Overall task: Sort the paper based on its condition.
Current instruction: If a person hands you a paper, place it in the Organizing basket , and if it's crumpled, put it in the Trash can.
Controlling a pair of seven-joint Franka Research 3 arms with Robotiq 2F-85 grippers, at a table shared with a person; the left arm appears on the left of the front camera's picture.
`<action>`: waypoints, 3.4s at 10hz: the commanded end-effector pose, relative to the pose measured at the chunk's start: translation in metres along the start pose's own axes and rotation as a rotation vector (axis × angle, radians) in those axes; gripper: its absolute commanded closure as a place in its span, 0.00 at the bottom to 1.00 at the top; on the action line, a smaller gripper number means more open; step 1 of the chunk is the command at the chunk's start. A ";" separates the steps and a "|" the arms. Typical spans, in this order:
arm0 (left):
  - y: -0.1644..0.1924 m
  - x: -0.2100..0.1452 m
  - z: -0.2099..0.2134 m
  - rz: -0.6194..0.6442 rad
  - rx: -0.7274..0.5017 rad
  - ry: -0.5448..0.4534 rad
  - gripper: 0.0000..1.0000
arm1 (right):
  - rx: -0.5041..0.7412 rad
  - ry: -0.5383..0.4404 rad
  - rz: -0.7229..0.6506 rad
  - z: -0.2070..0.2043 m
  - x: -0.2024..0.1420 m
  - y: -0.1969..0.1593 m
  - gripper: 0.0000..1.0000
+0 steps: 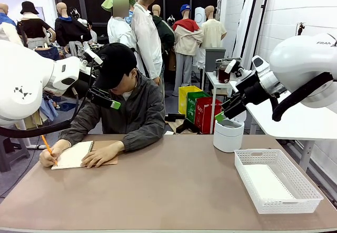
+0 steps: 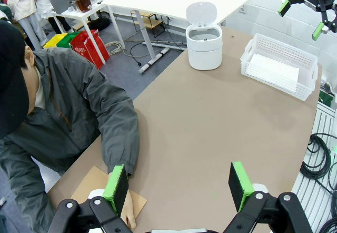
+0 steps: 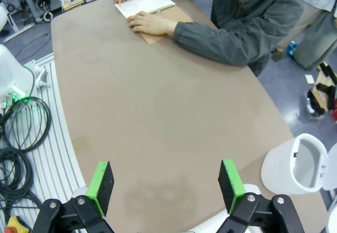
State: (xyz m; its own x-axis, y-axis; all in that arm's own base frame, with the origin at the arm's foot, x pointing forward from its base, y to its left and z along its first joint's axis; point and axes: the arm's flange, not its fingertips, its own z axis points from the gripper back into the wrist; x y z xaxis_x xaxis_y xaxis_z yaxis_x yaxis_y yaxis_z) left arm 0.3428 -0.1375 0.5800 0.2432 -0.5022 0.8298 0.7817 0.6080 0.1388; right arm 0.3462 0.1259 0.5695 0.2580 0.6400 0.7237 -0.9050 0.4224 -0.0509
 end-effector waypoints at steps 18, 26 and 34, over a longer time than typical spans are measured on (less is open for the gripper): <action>0.001 -0.002 -0.001 -0.010 -0.004 0.004 0.00 | 0.003 0.004 0.005 -0.001 -0.001 0.000 0.00; 0.001 -0.002 -0.001 -0.010 -0.004 0.004 0.00 | 0.003 0.004 0.005 -0.001 -0.001 0.000 0.00; 0.001 -0.002 -0.001 -0.010 -0.004 0.004 0.00 | 0.003 0.004 0.005 -0.001 -0.001 0.000 0.00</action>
State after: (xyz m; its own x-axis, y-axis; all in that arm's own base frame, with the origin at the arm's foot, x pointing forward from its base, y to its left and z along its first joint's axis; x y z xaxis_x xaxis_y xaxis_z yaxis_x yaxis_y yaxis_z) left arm 0.3428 -0.1375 0.5800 0.2432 -0.5022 0.8298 0.7817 0.6080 0.1388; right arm 0.3462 0.1259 0.5695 0.2580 0.6401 0.7237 -0.9050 0.4224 -0.0509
